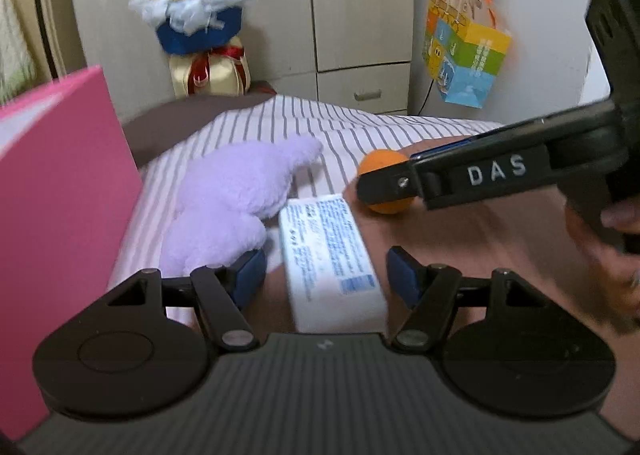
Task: Organize soft objects
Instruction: 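Grasp the wipes pack with the left gripper while the right grasps the orange sponge, then carry the wipes with the left gripper to the box while the right carries the sponge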
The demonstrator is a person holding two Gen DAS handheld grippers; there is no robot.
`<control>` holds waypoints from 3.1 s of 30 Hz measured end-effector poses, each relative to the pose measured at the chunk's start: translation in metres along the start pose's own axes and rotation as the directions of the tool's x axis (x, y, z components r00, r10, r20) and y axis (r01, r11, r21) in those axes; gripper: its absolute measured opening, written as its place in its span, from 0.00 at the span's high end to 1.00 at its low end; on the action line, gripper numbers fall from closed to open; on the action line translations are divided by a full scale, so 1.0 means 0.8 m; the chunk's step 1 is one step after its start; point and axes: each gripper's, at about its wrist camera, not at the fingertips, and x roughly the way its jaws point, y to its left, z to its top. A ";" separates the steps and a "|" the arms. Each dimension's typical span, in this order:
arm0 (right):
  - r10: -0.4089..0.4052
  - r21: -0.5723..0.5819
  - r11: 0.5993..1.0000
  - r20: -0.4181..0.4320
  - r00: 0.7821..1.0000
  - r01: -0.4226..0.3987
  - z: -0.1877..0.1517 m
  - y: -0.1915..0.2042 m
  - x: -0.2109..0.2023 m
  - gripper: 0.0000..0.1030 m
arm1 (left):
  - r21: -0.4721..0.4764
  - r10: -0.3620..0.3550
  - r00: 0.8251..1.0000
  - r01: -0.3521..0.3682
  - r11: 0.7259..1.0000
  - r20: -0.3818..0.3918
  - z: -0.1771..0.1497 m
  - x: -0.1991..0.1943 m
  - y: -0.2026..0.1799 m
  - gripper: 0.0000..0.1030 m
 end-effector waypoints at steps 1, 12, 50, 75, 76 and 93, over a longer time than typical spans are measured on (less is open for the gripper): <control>-0.005 0.007 1.000 0.007 1.000 0.005 -0.001 -0.002 0.000 0.43 | 0.016 0.019 1.000 -0.019 1.000 0.009 0.000 -0.001 0.000 0.35; 0.024 -0.034 0.999 0.004 1.000 -0.024 -0.009 0.005 0.008 0.48 | -0.018 0.007 1.000 -0.007 1.000 0.013 0.001 0.006 0.000 0.61; -0.155 -0.052 0.986 0.021 0.988 0.156 -0.097 0.119 -0.125 0.58 | -0.169 -0.215 0.970 0.232 0.958 0.113 -0.074 -0.164 0.041 0.63; -0.019 -0.177 0.984 -0.144 0.989 -0.007 -0.128 0.290 -0.185 0.58 | -0.204 -0.384 0.919 0.360 0.911 -0.093 -0.135 -0.288 0.135 0.63; 0.001 -0.172 0.985 -0.164 0.986 -0.029 -0.126 0.295 -0.186 0.58 | -0.204 -0.388 0.917 0.364 0.909 -0.095 -0.136 -0.297 0.141 0.63; 0.185 -0.198 0.958 -0.130 0.974 -0.209 -0.050 0.374 -0.178 0.57 | -0.179 -0.325 0.943 0.333 0.926 0.074 -0.095 -0.378 0.230 0.63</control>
